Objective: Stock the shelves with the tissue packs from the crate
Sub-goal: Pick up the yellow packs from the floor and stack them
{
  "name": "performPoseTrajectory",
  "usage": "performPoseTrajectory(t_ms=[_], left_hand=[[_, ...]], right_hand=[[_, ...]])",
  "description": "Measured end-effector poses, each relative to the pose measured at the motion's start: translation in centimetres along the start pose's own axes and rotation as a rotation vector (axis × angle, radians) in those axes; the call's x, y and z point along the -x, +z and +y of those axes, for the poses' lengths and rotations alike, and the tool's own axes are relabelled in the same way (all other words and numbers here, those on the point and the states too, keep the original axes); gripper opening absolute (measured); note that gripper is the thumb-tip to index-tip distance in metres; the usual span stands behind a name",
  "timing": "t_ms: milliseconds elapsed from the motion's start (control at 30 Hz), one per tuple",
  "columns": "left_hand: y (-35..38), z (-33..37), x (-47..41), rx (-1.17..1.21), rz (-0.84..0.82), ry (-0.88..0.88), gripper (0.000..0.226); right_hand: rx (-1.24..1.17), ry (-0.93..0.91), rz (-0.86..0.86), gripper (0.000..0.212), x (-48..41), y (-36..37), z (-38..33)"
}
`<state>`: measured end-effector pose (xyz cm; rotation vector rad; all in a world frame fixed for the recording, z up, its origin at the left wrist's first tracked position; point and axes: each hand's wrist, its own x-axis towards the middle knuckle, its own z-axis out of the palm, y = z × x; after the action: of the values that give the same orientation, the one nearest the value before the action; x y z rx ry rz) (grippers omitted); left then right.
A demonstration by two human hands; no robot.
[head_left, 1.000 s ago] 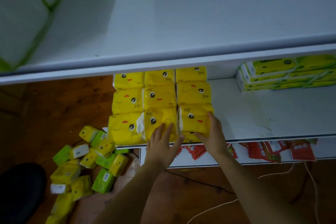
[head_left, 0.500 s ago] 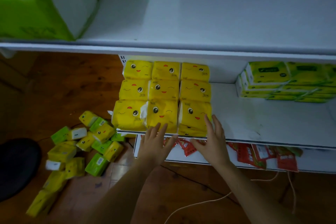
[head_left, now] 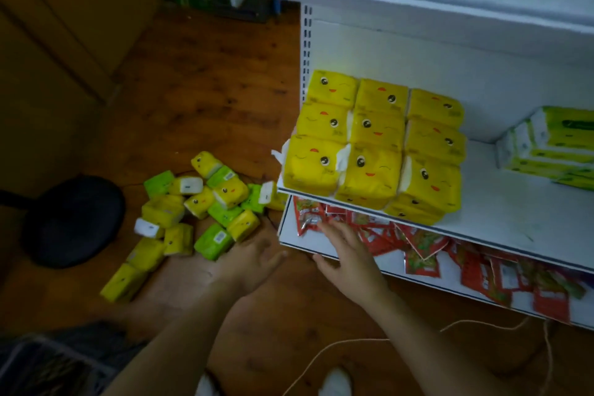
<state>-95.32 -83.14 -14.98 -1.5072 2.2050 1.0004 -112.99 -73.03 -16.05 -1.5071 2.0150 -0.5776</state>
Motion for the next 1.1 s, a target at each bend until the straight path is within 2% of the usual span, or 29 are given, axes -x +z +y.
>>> performPoseTrajectory(t_ms=[200, 300, 400, 567, 800, 967, 1100], left_hand=[[-4.1, -11.0, 1.5, 0.026, 0.055, -0.104, 0.069], [-5.7, -16.6, 2.3, 0.075, 0.033, -0.161, 0.075], [-6.8, -22.2, 3.2, 0.143, 0.018, -0.225, 0.066], [-7.2, -29.2, 3.2, 0.162, 0.014, -0.297, 0.063], [-4.9, -29.8, -2.0, 0.225, -0.079, -0.353, 0.064], [-4.2, -28.1, -10.7, 0.216, -0.058, -0.323, 0.073], [0.3, -28.0, -19.0, 0.370, -0.079, -0.325, 0.077]], right_hand=[[-0.016, 0.032, -0.152, 0.063, -3.3, 7.3, -7.4], [-0.060, 0.067, -0.192, 0.066, -5.0, 10.8, -11.2], [-0.096, 0.113, -0.214, 0.076, -6.4, 14.6, -14.6], [-0.144, 0.166, -0.344, 0.072, -8.4, 19.7, -17.7], [-0.159, 0.309, -0.461, 0.082, -11.9, 22.5, -15.1], [-0.125, 0.395, -0.382, 0.083, -19.0, 24.9, -9.8], [-0.140, 0.400, -0.289, 0.073, -23.0, 28.2, -4.7]])
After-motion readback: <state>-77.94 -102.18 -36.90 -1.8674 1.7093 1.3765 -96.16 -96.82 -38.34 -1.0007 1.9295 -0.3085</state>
